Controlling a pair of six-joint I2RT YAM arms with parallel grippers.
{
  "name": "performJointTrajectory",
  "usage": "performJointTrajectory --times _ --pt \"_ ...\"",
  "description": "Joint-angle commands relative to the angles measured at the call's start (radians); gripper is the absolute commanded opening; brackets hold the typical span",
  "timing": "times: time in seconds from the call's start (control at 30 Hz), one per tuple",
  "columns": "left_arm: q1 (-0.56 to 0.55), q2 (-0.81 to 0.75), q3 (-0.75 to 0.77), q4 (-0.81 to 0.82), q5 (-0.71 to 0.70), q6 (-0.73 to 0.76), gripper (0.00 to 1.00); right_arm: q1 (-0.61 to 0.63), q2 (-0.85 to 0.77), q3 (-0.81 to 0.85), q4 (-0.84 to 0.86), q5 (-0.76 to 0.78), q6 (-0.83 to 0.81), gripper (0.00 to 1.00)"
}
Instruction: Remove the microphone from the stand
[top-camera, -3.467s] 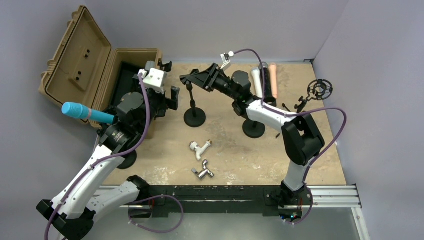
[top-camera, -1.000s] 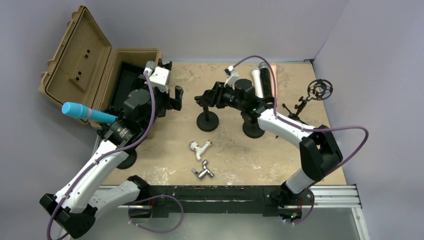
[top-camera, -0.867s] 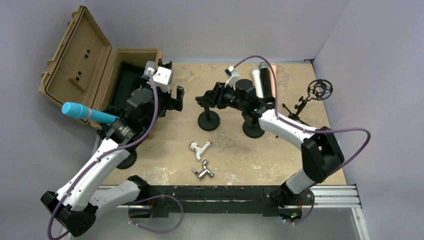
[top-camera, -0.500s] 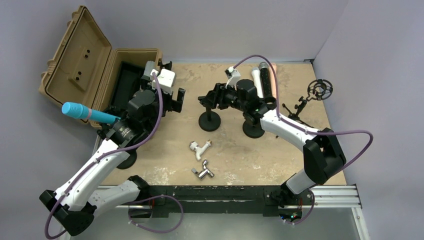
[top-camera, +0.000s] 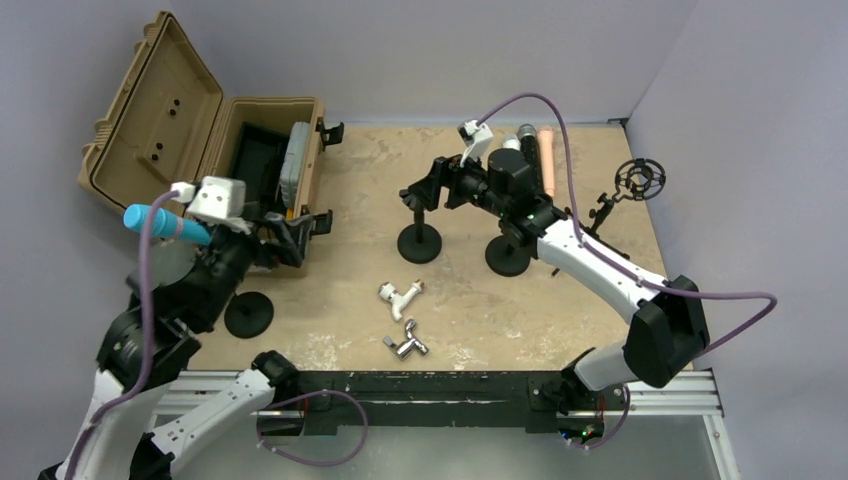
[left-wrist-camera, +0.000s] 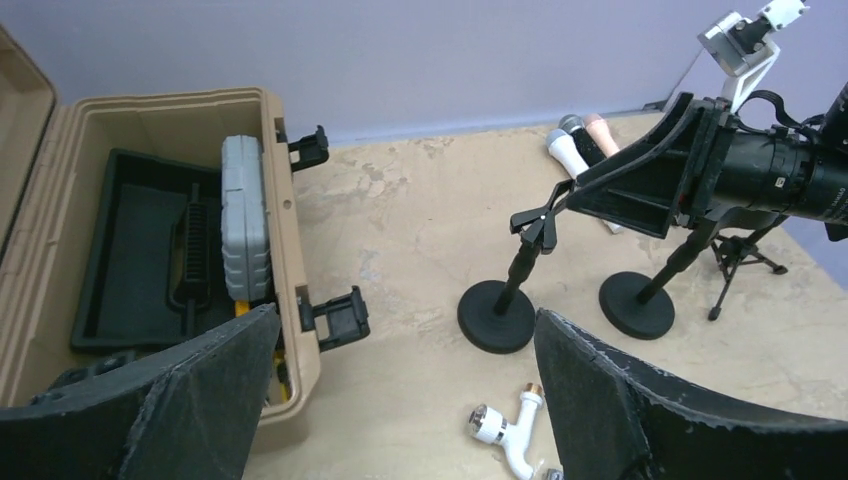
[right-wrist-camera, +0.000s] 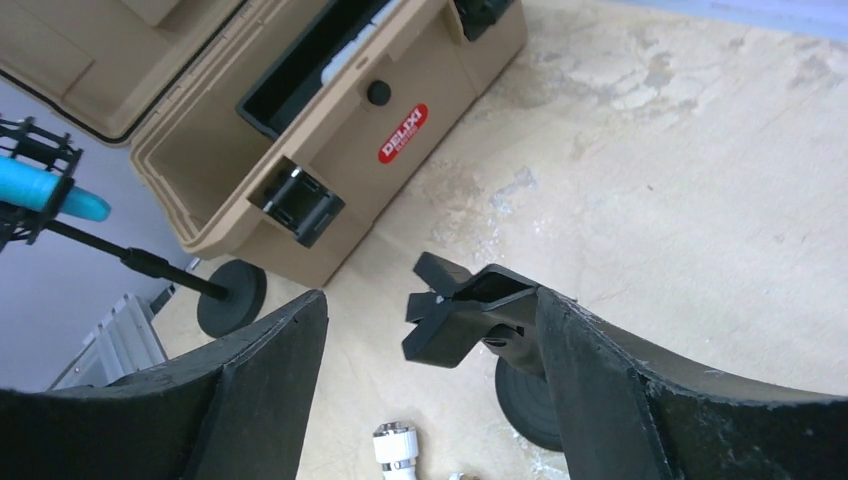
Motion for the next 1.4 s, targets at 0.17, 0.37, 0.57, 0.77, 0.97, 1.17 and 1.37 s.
performJointTrajectory --times 0.17,0.37,0.57,0.77,0.97,1.17,1.37 --pt "-0.004 0.064 0.396 -0.671 -0.231 -0.292 1.0 0.001 -0.229 -0.02 0.125 0.021 -0.101 0.75" --pt "-0.004 0.131 0.501 -0.933 -0.296 -0.583 1.0 0.0 -0.371 -0.138 0.227 0.058 -0.068 0.75" --pt "-0.004 0.193 0.514 -1.094 -0.499 -0.775 1.0 0.0 -0.4 -0.165 0.228 0.058 -0.065 0.74" --pt "-0.004 0.116 0.352 -0.939 -0.83 -0.781 0.99 0.001 -0.404 -0.162 0.195 0.06 -0.065 0.74" --pt "0.001 0.196 0.343 -0.997 -0.981 -0.901 0.94 0.001 -0.449 -0.176 0.18 0.086 -0.058 0.74" --pt "0.094 0.25 0.271 -0.808 -0.974 -0.795 0.9 0.001 -0.447 -0.172 0.179 0.079 -0.041 0.74" --pt "0.199 0.229 0.159 -0.581 -0.882 -0.681 0.81 0.001 -0.441 -0.179 0.181 0.064 -0.022 0.74"
